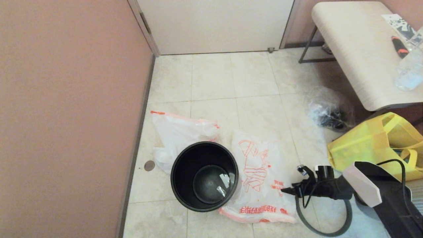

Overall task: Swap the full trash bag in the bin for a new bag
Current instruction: Pick up a new trash bag, then put the new garbage bag on the trash can

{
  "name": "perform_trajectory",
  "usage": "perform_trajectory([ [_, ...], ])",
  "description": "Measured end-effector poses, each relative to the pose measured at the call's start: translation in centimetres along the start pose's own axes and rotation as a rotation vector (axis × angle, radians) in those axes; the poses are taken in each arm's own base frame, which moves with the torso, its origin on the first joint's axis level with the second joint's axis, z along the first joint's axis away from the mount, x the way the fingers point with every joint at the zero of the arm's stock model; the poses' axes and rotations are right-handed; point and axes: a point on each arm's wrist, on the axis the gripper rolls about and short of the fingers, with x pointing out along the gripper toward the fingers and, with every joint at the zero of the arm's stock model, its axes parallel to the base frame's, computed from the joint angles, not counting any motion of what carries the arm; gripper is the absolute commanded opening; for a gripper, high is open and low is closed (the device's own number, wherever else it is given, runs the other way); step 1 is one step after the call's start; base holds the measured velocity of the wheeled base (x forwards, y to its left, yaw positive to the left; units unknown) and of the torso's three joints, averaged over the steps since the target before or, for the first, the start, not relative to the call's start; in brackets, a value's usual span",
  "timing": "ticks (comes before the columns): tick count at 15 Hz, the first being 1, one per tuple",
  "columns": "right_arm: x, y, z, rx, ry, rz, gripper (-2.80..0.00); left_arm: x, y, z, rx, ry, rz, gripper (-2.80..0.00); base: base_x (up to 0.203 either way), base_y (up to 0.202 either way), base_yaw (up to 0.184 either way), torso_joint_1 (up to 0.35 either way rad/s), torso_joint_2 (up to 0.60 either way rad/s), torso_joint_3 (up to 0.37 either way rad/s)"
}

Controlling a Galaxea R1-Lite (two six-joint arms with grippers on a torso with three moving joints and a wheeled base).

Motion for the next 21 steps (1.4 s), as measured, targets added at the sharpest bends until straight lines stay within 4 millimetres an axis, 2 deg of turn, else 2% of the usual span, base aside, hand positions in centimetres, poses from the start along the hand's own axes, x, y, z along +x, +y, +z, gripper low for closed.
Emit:
perform_trajectory([
  [3,0.8,1.0,-0.3,-0.003,0.017,0.023,0.0,0.0,0.0,0.0,0.0,0.0,0.0,-2.8,0.0,0.0,0.0,0.0,0.0,0.0],
  [4,1.0,1.2,-0.3,-0.006,0.02,0.028,-2.23,0.0,0.0,0.0,0.0,0.0,0.0,-2.8,0.0,0.0,0.0,0.0,0.0,0.0],
  [5,1.1,1.4,-0.4,-0.008,0.024,0.033,-2.8,0.0,0.0,0.0,0.0,0.0,0.0,-2.8,0.0,0.0,0.0,0.0,0.0,0.0],
  [12,1.1,2.1,-0.2,-0.011,0.035,0.044,-2.8,0.0,0.0,0.0,0.0,0.0,0.0,-2.8,0.0,0.0,0.0,0.0,0.0,0.0],
  [16,0.1,2.5,0.4,0.001,0.038,0.057,-2.8,0.0,0.0,0.0,0.0,0.0,0.0,-2.8,0.0,0.0,0.0,0.0,0.0,0.0],
  [19,-2.9,2.8,2.9,0.007,0.034,0.037,-2.8,0.0,0.0,0.0,0.0,0.0,0.0,-2.8,0.0,0.0,0.0,0.0,0.0,0.0],
  [21,-5.9,3.8,6.4,-0.002,0.027,0.024,-2.8,0.0,0.0,0.0,0.0,0.0,0.0,-2.8,0.0,0.0,0.0,0.0,0.0,0.0],
])
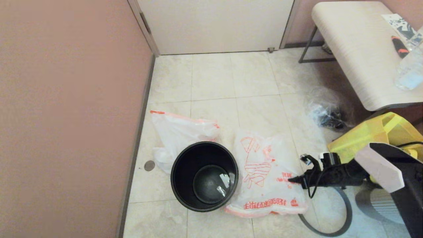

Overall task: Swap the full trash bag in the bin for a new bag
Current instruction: Put the new garbage bag on the trash can

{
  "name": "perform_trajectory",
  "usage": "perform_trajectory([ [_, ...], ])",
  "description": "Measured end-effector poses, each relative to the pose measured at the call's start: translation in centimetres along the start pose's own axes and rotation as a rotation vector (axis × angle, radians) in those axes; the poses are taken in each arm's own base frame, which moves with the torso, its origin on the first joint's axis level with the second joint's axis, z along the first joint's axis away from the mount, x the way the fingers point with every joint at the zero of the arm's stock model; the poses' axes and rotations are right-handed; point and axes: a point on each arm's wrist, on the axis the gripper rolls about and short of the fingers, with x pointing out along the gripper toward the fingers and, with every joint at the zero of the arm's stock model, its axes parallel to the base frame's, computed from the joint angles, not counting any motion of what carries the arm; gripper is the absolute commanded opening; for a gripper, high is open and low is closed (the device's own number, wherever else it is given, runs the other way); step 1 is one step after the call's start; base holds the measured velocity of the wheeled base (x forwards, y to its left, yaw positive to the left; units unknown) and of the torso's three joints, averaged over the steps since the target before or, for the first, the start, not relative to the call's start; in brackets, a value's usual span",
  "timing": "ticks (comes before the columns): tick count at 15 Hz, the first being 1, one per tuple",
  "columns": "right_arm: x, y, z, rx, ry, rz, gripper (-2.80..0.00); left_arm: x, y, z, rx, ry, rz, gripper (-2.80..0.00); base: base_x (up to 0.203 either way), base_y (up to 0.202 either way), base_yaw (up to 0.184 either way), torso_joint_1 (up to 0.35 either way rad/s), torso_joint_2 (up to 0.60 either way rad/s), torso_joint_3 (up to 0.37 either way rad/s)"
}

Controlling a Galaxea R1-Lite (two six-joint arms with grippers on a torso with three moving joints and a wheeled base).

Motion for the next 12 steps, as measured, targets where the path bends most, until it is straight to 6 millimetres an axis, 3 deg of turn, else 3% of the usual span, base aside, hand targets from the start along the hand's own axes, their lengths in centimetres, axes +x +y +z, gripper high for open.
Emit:
perform_trajectory([
  [3,-5.8,3.4,6.4,-0.016,-0.01,-0.012,-2.8,0.0,0.0,0.0,0.0,0.0,0.0,-2.8,0.0,0.0,0.0,0.0,0.0,0.0],
  [6,-12.0,9.5,11.5,0.002,0.034,-0.005,-2.8,0.0,0.0,0.0,0.0,0.0,0.0,-2.8,0.0,0.0,0.0,0.0,0.0,0.0],
  [10,-19.3,19.1,14.6,0.067,0.129,0.025,-2.8,0.0,0.0,0.0,0.0,0.001,0.0,-2.8,0.0,0.0,0.0,0.0,0.0,0.0],
  [12,-21.7,24.2,15.5,0.098,0.16,0.022,-2.8,0.0,0.0,0.0,0.0,0.0,0.0,-2.8,0.0,0.0,0.0,0.0,0.0,0.0],
])
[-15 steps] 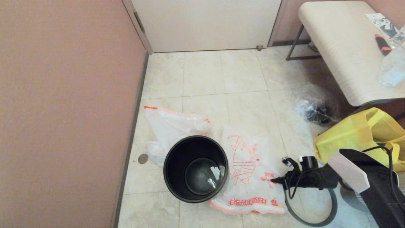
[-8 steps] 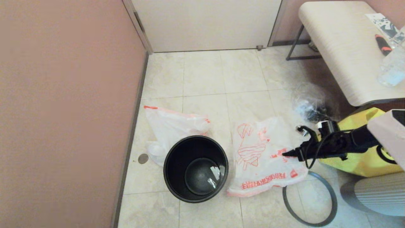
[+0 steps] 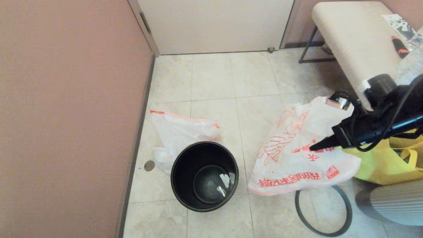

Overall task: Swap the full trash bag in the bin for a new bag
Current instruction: Put the new garbage bag on the trash can

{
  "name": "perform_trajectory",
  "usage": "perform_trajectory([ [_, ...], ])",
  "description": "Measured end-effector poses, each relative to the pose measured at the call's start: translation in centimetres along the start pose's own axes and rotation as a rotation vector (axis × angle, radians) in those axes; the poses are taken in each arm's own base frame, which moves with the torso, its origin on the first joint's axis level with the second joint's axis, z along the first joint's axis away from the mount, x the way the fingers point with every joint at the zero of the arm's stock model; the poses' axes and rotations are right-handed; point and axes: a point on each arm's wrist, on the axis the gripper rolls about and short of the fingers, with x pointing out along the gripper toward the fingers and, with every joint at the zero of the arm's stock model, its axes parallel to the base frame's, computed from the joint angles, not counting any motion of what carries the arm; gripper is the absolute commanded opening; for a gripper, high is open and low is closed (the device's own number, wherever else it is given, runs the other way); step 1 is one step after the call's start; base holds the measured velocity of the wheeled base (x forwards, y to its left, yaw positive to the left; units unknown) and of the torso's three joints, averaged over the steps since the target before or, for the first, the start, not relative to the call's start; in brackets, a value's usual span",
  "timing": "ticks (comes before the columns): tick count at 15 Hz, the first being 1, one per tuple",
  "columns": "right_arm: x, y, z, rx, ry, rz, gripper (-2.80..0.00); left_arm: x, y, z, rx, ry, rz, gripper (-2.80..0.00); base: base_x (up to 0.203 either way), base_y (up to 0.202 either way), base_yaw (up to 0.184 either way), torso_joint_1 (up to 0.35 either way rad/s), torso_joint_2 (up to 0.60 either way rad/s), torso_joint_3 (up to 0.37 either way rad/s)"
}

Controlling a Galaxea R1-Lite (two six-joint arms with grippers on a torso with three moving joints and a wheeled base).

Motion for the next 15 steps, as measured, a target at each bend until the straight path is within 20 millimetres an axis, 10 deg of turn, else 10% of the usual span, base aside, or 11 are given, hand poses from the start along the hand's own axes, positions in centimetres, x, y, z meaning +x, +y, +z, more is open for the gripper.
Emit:
perform_trajectory([
  [8,-7.4,17.8,1.1,0.023,-0.148,0.046,-2.8,0.0,0.0,0.0,0.0,0.0,0.0,-2.8,0.0,0.0,0.0,0.0,0.0,0.0],
  [15,-7.5,24.8,0.3,0.158,-0.012,0.419,-2.8,0.0,0.0,0.0,0.0,0.0,0.0,-2.8,0.0,0.0,0.0,0.0,0.0,0.0],
])
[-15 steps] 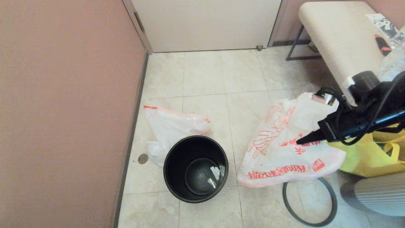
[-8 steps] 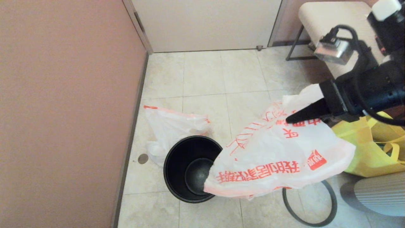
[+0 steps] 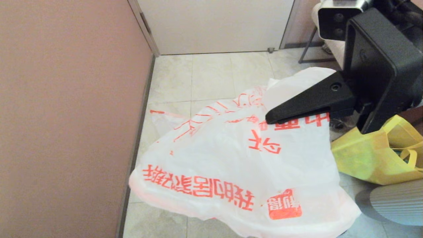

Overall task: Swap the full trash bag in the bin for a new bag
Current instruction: Put the new garbage bag on the trash can

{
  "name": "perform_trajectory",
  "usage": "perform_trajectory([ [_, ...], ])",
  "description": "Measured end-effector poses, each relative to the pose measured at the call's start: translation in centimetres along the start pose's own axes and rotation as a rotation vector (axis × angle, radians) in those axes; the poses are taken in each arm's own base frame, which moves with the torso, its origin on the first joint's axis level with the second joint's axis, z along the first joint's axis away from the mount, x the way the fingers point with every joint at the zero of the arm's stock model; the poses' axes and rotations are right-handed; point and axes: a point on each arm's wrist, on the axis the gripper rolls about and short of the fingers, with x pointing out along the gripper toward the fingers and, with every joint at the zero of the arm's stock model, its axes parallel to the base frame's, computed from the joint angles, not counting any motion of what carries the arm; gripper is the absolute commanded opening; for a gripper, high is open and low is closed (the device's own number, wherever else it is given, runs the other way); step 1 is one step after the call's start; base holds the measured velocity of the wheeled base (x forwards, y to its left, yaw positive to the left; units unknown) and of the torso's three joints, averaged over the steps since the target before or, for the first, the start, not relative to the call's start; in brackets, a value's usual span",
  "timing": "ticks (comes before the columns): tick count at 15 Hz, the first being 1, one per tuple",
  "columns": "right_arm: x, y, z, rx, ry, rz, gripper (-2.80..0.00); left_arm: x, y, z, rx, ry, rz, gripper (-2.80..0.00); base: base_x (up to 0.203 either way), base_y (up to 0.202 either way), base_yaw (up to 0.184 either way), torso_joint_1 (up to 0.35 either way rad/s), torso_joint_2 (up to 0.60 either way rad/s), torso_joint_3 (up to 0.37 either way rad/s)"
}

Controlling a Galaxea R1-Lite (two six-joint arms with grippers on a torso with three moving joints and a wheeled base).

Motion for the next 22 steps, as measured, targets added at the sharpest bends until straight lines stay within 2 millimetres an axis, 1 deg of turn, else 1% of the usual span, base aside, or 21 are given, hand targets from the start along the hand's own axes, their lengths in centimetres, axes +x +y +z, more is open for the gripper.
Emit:
perform_trajectory([
  [2,1.3,0.0,0.8,0.063,0.005,0.056,-2.8,0.0,0.0,0.0,0.0,0.0,0.0,-2.8,0.0,0.0,0.0,0.0,0.0,0.0],
  [4,2.4,-0.1,1.1,0.143,0.017,0.062,-2.8,0.0,0.0,0.0,0.0,0.0,0.0,-2.8,0.0,0.0,0.0,0.0,0.0,0.0],
  [6,3.1,-0.2,1.0,0.233,0.027,0.041,-2.8,0.0,0.0,0.0,0.0,0.0,0.0,-2.8,0.0,0.0,0.0,0.0,0.0,0.0],
  [9,4.3,-0.9,0.9,0.282,0.048,-0.015,-2.8,0.0,0.0,0.0,0.0,0.0,0.0,-2.8,0.0,0.0,0.0,0.0,0.0,0.0],
  [11,5.8,-1.8,1.1,0.305,0.073,-0.045,-2.8,0.0,0.0,0.0,0.0,0.0,0.0,-2.8,0.0,0.0,0.0,0.0,0.0,0.0],
  [13,7.8,-2.9,1.4,0.337,0.097,-0.089,-2.8,0.0,0.0,0.0,0.0,0.0,0.0,-2.8,0.0,0.0,0.0,0.0,0.0,0.0],
  [15,10.0,-3.8,1.2,0.387,0.138,-0.124,-2.8,0.0,0.0,0.0,0.0,0.0,0.0,-2.8,0.0,0.0,0.0,0.0,0.0,0.0],
  [17,11.5,-4.1,0.6,0.405,0.18,-0.141,-2.8,0.0,0.0,0.0,0.0,0.0,0.0,-2.8,0.0,0.0,0.0,0.0,0.0,0.0],
  [19,12.3,-3.4,-0.1,0.415,0.213,-0.138,-2.8,0.0,0.0,0.0,0.0,0.0,0.0,-2.8,0.0,0.0,0.0,0.0,0.0,0.0],
  [22,12.1,-2.8,-1.0,0.397,0.25,-0.147,-2.8,0.0,0.0,0.0,0.0,0.0,0.0,-2.8,0.0,0.0,0.0,0.0,0.0,0.0],
])
